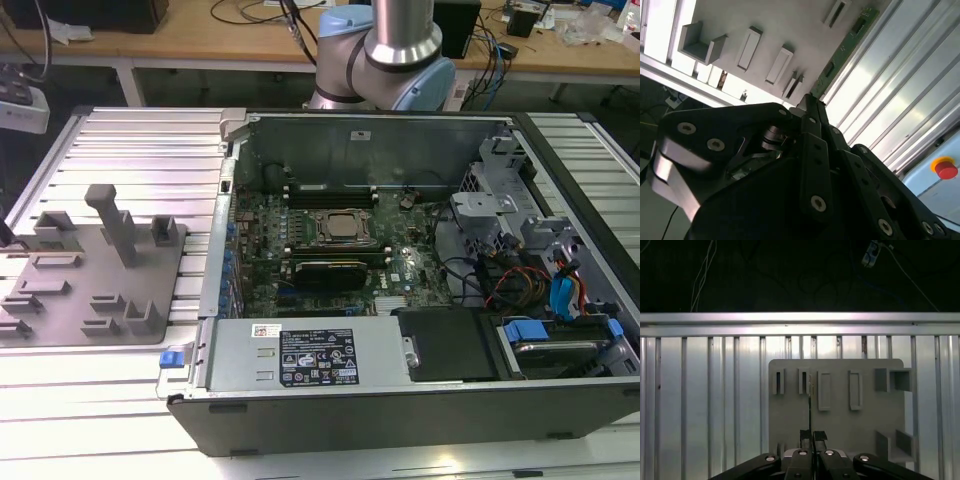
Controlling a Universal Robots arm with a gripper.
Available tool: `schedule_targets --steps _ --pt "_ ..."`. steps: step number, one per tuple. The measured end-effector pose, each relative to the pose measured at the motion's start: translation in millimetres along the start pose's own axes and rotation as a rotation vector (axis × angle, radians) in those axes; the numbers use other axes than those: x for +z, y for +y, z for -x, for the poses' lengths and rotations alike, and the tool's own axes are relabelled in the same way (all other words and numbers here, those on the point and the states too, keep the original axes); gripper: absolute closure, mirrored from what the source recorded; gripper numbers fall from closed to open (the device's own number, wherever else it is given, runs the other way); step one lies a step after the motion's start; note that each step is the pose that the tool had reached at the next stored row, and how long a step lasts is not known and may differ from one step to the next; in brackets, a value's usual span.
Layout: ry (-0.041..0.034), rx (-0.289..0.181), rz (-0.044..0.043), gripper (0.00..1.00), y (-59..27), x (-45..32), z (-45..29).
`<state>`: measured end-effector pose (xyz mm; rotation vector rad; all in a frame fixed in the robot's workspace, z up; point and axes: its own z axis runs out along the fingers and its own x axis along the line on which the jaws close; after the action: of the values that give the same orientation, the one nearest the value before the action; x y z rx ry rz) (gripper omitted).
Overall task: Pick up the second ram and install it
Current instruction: 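Pick up the second ram and move it above second insertion slot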
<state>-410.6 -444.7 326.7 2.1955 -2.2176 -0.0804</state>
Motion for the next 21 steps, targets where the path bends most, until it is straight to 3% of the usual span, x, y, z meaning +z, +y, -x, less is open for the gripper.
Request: schedule_targets --steps 9,11,13,19,21 --pt "0.0 0.0 -0.0001 0.91 1.4 -27.1 1.0" --pt "0.0 0.0 -0.0001 0.91 2.0 -38.9 1.6" --pt "0.0 0.0 -0.0002 0.91 2.2 -42.4 1.7" --pt "0.0001 -0.001 -0.0002 0.91 3.2 -63.7 2.8" --pt "0.0002 -0.002 -0.0001 0.91 3.7 -74.6 3.2"
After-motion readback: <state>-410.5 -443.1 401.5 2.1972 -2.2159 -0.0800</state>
